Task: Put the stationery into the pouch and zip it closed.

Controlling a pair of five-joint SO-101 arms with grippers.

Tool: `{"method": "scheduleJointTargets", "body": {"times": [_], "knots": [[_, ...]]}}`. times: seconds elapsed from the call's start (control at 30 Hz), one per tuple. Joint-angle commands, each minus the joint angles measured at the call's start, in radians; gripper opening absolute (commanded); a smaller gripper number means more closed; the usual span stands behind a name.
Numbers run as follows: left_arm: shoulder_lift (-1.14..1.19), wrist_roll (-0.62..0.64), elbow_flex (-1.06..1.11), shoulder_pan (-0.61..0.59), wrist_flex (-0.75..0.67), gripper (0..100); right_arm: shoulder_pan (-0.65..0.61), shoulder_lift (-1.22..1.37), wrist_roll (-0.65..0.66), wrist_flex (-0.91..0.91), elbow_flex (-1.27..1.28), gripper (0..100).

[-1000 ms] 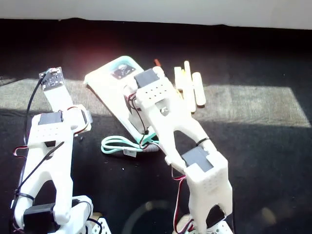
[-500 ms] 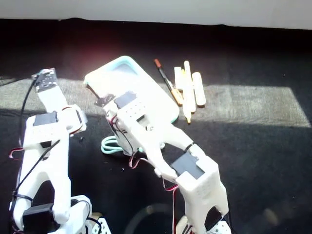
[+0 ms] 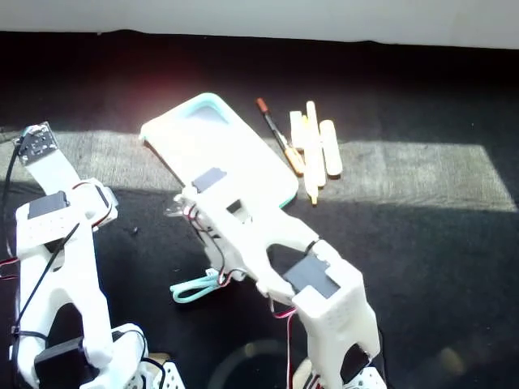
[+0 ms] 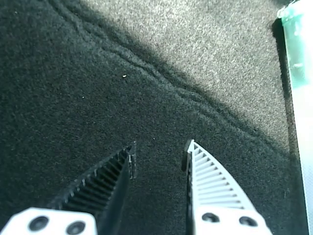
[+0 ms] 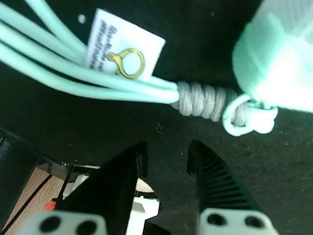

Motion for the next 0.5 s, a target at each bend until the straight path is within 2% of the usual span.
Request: {"method": "scheduleJointTargets", "body": {"times": [0.0, 0.07, 0.2, 0.33, 0.47], "knots": [[-0.010, -0.011, -0.047, -0.008, -0.014, 18, 0.108, -0.110, 0.012, 0.019, -0.008, 14.8], [-0.010, -0.011, -0.047, -0.005, -0.014, 18, 0.145, -0.182, -0.011, 0.004, -0.010, 14.8], [-0.007, -0.011, -0.065, -0.004, -0.023, 18, 0.145, -0.268, -0.209, -0.067, 0.015, 14.8], [-0.004, -0.008, -0.102, -0.002, -0.029, 18, 0.028, -0.216, -0.417, -0.117, 0.062, 14.8], [-0.002, -0.009, -0.111, 0.012, -0.025, 18, -0.058, -0.114, -0.532, -0.124, 0.059, 14.8]]}}
